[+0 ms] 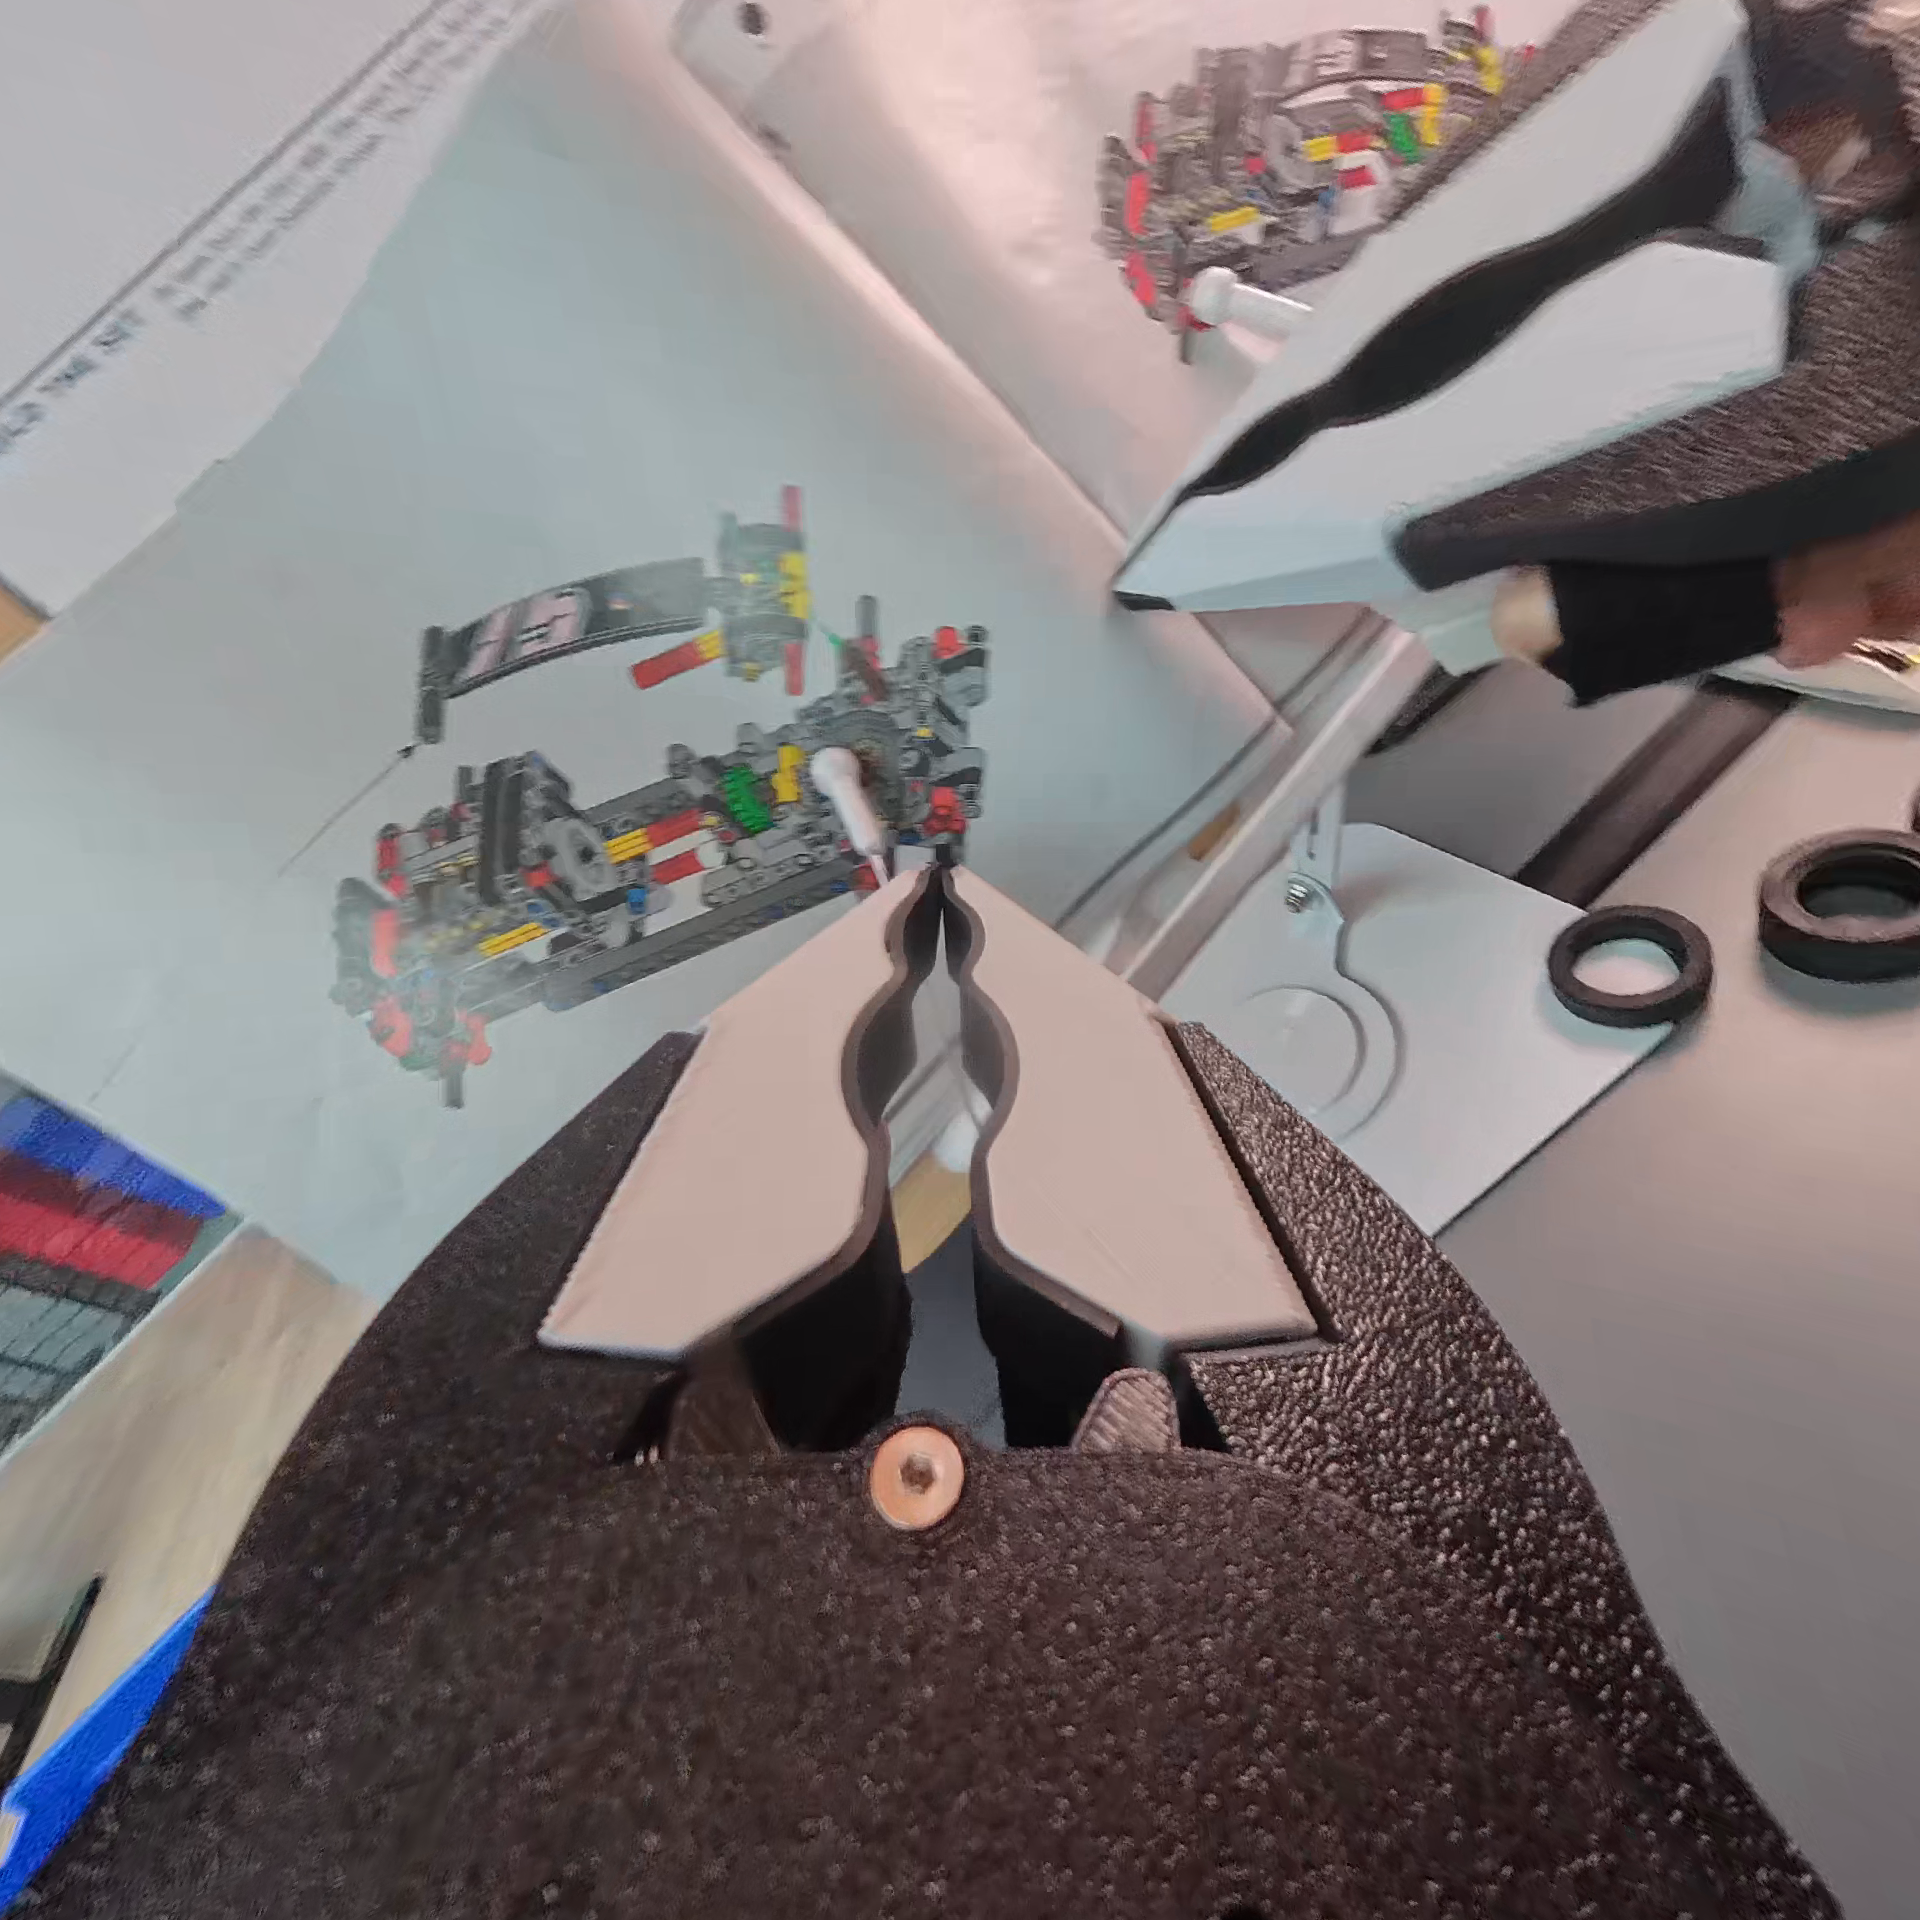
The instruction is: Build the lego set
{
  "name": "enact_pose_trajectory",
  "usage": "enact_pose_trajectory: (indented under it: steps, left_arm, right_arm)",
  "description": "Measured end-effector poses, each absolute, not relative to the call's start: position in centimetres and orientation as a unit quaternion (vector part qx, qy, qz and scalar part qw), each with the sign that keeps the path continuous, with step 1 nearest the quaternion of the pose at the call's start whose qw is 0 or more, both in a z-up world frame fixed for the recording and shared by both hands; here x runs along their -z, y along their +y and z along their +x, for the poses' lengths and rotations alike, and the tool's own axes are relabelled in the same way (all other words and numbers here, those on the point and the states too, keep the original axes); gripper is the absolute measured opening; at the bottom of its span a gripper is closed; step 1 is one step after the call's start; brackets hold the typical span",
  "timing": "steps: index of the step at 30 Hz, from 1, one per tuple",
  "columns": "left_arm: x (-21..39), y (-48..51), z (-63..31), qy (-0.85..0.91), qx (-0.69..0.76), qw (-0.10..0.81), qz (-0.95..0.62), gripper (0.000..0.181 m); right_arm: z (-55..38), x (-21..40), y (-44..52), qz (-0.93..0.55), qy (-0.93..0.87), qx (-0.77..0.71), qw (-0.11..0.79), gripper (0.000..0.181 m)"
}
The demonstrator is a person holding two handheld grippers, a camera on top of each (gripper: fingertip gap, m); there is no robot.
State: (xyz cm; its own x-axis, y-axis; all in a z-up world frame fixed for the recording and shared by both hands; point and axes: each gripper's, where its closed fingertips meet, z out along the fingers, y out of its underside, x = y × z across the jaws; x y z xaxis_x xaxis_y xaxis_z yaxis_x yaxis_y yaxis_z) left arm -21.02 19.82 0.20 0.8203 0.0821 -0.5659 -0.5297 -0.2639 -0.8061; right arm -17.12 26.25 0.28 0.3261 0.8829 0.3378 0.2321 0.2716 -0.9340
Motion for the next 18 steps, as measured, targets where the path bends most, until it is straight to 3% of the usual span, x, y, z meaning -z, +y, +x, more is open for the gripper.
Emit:
enact_pose_trajectory:
  steps: [2,4,5,9,18]
  left_arm:
    - [-1.5,19.4,-22.4,0.096,-0.255,0.607,-0.746,0.0]
    - [0.2,19.9,-22.4,0.078,-0.201,0.58,-0.786,0.033]
    - [1.0,20.2,-22.3,0.08,-0.184,0.571,-0.796,0.034]
    - [2.7,21.2,-22.5,0.118,-0.221,0.551,-0.796,0.0]
    - [4.4,21.6,-20.7,0.231,-0.281,0.524,-0.77,0.0]
  right_arm:
    - [-17.1,-0.3,26.2,-0.54,-0.518,-0.265,0.608,0.0]
    - [-17.0,-0.3,26.2,-0.538,-0.52,-0.261,0.61,0.0]
    - [-17.1,-0.3,26.2,-0.538,-0.52,-0.261,0.61,0.0]
    - [-17.1,-0.3,26.3,-0.541,-0.517,-0.267,0.607,0.0]
    - [-17.2,-0.2,26.2,-0.536,-0.523,-0.27,0.605,0.0]
